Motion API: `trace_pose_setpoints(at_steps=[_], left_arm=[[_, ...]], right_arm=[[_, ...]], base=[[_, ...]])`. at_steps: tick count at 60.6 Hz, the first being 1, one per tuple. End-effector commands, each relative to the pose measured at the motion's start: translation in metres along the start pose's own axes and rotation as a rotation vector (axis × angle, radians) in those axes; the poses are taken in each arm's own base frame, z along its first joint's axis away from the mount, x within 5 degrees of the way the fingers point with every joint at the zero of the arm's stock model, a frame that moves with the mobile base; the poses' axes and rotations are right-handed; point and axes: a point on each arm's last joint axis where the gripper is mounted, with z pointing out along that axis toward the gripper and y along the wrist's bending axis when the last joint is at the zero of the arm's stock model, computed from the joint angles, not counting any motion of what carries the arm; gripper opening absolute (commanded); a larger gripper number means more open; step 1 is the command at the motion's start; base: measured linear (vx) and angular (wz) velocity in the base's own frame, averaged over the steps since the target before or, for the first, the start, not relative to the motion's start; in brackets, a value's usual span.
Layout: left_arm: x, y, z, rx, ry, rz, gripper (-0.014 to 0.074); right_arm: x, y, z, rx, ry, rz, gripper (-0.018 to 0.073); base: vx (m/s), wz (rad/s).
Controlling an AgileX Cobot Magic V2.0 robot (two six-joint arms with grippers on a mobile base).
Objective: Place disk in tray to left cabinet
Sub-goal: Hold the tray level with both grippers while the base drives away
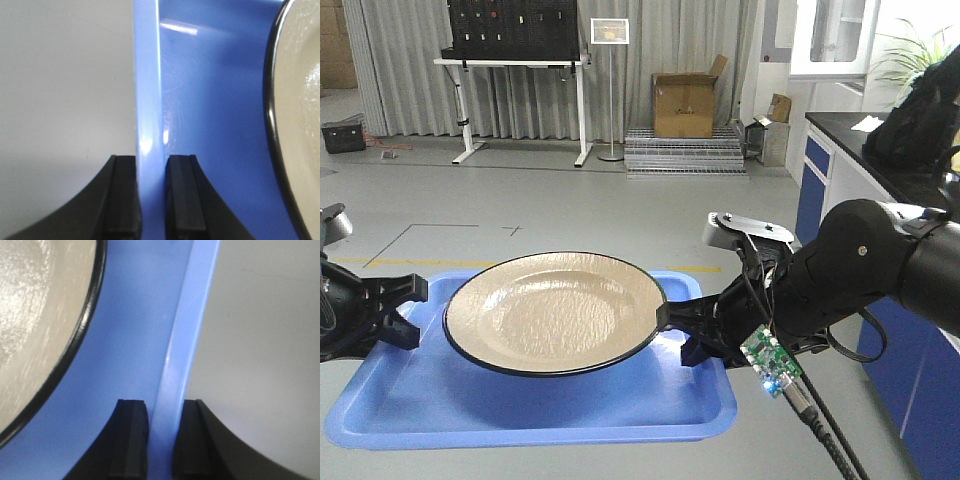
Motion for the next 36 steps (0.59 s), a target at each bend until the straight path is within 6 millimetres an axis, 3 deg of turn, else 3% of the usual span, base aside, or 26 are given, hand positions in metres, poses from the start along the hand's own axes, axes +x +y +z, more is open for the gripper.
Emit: trace_pose_setpoints(at_steps=[1, 36], left_arm=[[-0.0099, -0.0264, -0.0269, 0.133, -0.127, -0.040, -0.0001], [-0.0099, -0.0264, -0.0269, 0.133, -0.127, -0.040, -0.0001]], right_arm=[[-0.0137, 0.0245, -0.0325, -0.116, -0.156, -0.008, -0.0006], [-0.0138, 0.0245, -0.0325, -0.116, -0.157, -0.008, -0.0006]], base=[[0.54, 0.00], [0.56, 0.03]])
